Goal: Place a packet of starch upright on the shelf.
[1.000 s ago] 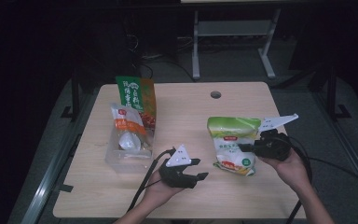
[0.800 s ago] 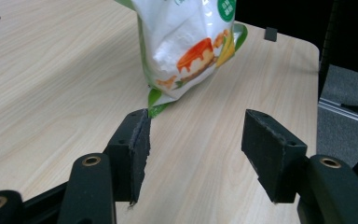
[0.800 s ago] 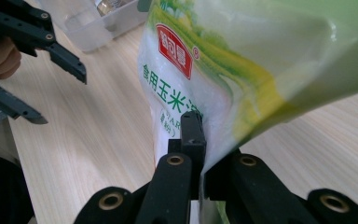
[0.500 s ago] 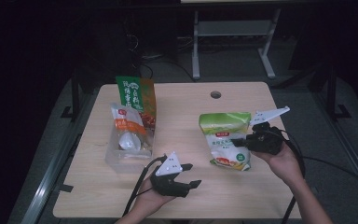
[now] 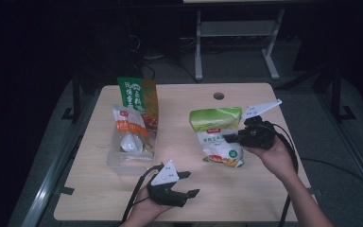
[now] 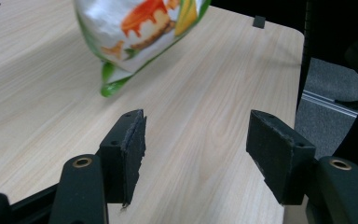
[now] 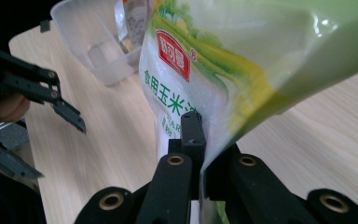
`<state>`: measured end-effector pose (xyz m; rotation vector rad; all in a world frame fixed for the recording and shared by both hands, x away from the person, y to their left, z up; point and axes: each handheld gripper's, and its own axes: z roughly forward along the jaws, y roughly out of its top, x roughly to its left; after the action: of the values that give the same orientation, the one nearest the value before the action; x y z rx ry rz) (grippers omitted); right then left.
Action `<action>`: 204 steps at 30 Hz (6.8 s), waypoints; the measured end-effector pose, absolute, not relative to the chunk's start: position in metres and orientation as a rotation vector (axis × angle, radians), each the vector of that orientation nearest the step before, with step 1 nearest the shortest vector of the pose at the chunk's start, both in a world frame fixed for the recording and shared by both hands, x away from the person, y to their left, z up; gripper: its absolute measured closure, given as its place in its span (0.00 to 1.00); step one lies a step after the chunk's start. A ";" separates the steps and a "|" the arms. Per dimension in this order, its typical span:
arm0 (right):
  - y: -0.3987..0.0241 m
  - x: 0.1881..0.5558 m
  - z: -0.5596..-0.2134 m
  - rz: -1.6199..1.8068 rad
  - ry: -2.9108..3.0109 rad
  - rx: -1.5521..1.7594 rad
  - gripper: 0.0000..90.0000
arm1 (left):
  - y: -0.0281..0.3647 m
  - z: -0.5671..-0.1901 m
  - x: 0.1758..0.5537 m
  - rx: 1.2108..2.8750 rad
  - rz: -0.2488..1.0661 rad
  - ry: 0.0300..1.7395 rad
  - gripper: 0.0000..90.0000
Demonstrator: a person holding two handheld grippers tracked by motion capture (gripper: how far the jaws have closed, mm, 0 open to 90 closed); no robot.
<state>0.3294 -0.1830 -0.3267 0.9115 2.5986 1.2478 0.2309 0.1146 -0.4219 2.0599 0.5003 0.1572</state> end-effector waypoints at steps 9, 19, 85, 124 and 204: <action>-0.160 0.338 -0.318 1.269 2.622 0.867 0.99 | 0.119 -0.426 0.227 2.052 0.165 0.495 0.40; -0.136 0.345 -0.310 1.284 2.646 0.840 0.99 | 0.120 -0.426 0.226 2.049 0.173 0.480 0.40; 0.042 0.370 -0.282 1.411 2.814 0.488 0.99 | 0.121 -0.431 0.218 2.047 0.166 0.446 0.39; 0.110 0.382 -0.342 1.400 2.936 0.455 0.99 | 0.125 -0.431 0.215 2.060 0.176 0.438 0.39; -0.021 0.390 -0.339 1.371 2.862 0.655 0.52 | 0.133 -0.430 0.234 2.069 0.223 0.502 0.35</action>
<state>0.3900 -0.0206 -0.3390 0.6552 2.8616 1.3713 0.2342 0.1326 -0.4301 2.0693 0.5015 0.2231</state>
